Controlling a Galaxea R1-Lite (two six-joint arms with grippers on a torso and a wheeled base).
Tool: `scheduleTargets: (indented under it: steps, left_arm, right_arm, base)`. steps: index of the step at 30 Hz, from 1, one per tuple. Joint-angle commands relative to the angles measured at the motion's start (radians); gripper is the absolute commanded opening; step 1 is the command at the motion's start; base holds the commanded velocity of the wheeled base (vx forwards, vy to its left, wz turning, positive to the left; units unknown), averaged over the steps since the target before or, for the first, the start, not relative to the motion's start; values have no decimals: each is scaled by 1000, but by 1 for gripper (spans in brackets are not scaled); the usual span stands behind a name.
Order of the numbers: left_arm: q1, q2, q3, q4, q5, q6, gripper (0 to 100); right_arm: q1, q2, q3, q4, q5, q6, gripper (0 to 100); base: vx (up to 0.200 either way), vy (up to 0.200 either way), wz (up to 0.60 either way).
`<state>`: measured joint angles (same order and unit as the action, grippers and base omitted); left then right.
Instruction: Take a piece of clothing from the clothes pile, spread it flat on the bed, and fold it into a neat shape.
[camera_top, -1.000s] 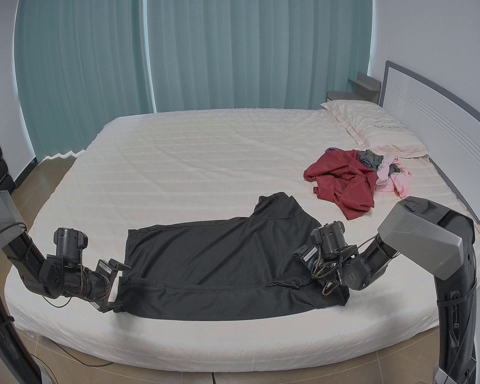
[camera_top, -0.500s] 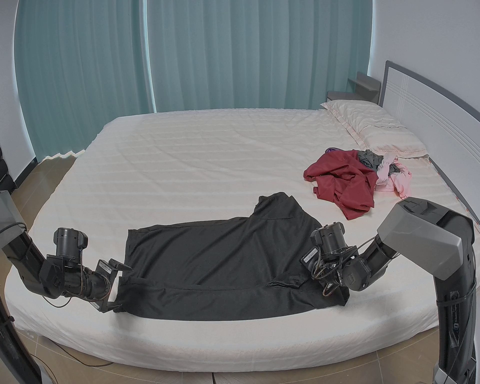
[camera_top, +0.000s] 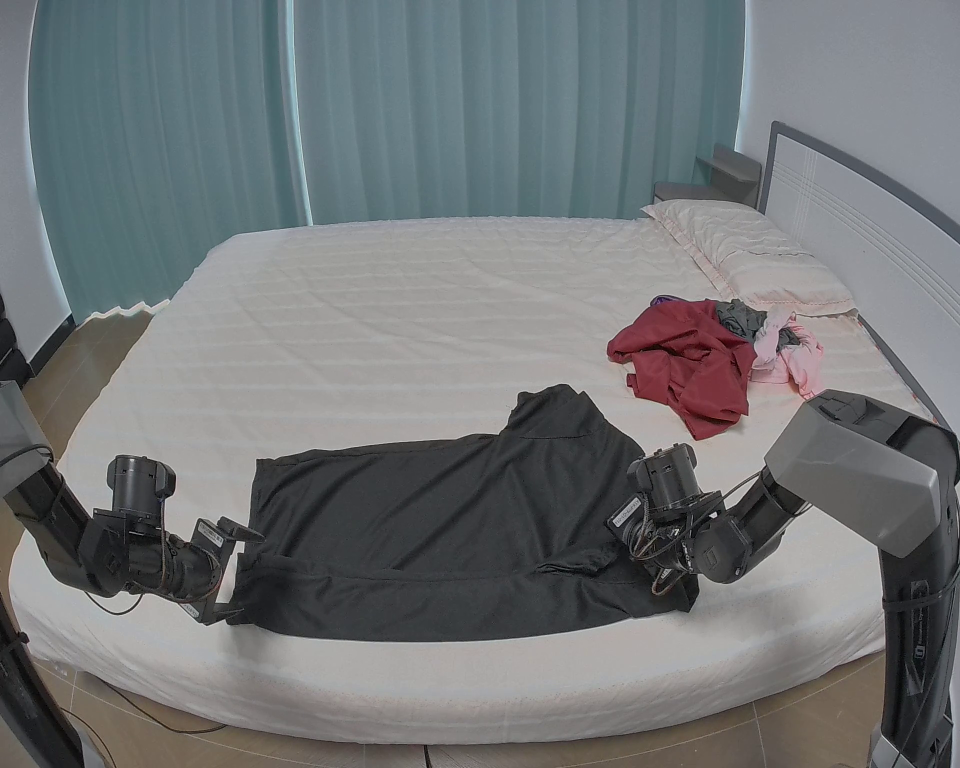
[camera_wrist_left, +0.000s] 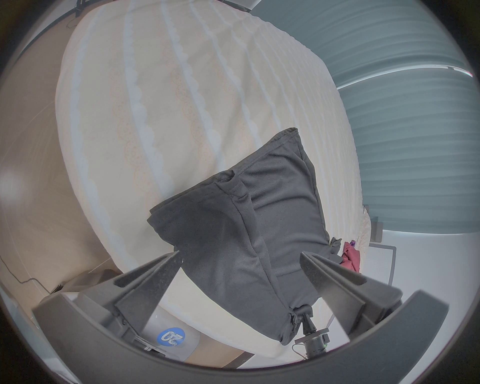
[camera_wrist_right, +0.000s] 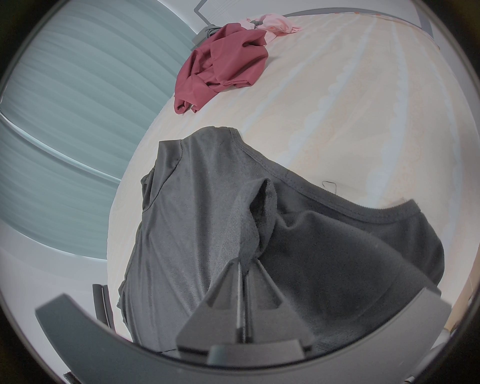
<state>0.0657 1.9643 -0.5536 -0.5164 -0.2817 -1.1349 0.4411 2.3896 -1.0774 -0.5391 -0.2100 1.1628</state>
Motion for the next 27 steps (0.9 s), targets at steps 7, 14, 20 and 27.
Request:
scheduleTargets:
  steps: [7, 14, 20, 27]
  left_arm:
    - [0, 1, 0, -1, -1, 0, 100]
    - [0, 1, 0, -1, -1, 0, 100]
    - [0, 1, 1, -1, -1, 0, 100]
    - [0, 1, 1, -1, -1, 0, 100]
  right_arm:
    - [47, -159, 128, 11, -12, -18, 0]
    - [85, -196, 206, 8, -65, -77, 0]
    - [117, -213, 246, 8, -83, -91, 0]
    - [151, -247, 292, 10, -81, -103, 0]
  base:
    - [0, 0, 0]
    - [0, 0, 0]
    - [0, 0, 0]
    - [0, 0, 0]
